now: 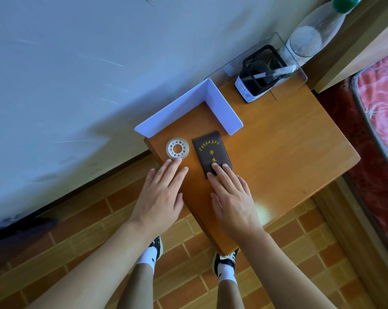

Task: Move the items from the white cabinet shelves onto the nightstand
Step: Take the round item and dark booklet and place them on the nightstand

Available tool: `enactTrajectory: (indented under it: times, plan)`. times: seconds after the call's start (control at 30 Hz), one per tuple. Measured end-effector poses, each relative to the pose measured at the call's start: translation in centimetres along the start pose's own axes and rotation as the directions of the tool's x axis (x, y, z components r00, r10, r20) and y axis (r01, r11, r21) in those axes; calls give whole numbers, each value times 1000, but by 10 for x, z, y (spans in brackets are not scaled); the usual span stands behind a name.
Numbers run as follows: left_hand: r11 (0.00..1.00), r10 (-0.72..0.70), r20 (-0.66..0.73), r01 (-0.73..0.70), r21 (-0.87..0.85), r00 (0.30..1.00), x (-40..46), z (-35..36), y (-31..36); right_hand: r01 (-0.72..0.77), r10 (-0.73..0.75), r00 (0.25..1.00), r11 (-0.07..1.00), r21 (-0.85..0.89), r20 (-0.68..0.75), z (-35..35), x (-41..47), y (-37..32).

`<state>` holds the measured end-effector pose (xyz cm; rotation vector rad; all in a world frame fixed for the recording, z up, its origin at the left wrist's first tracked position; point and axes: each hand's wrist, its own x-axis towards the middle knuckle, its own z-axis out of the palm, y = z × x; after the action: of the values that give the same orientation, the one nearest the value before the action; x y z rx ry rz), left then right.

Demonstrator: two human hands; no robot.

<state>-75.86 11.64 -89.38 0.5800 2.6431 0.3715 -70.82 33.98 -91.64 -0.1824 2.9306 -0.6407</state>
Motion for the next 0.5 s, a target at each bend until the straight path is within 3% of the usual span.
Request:
enactTrajectory:
  times: [0.5]
  plan:
    - [994,82,7,-81,-78,997,28,-11,-7,-23,15,992,997,68,125,-12,47,4]
